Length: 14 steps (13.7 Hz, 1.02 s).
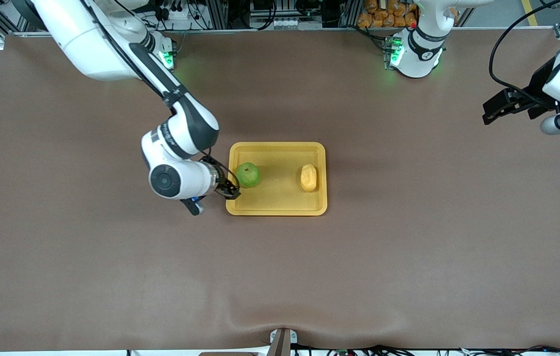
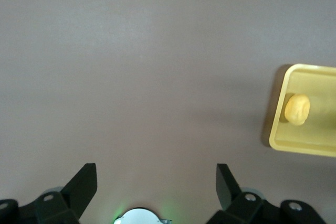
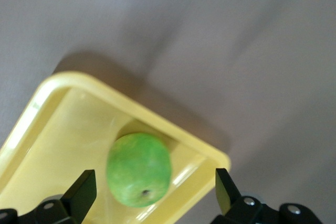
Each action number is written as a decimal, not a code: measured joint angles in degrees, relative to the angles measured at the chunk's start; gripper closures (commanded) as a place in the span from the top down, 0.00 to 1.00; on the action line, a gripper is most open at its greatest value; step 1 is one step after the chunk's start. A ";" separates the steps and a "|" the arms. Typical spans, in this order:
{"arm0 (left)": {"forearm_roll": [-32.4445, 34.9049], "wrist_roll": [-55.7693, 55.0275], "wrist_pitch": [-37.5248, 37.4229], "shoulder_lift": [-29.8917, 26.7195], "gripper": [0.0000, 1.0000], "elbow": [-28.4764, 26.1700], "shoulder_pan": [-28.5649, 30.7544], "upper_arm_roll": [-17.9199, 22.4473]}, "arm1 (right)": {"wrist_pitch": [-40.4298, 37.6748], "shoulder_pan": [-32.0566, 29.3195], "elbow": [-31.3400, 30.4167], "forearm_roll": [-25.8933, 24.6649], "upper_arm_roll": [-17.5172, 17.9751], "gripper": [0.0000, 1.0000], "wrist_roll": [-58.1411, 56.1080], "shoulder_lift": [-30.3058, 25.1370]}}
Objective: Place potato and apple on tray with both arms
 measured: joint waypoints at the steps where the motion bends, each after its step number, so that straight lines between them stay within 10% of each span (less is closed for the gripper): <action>1: 0.00 1.47 -0.43 -0.33 1.00 -0.24 0.08 0.16 | -2.59 -0.90 0.23 -0.66 -0.01 1.00 0.03 -1.03; 14: 0.00 3.46 -1.95 -0.98 1.00 -1.17 0.93 0.66 | -30.30 -5.34 19.27 -5.19 -4.70 1.00 -16.73 -5.35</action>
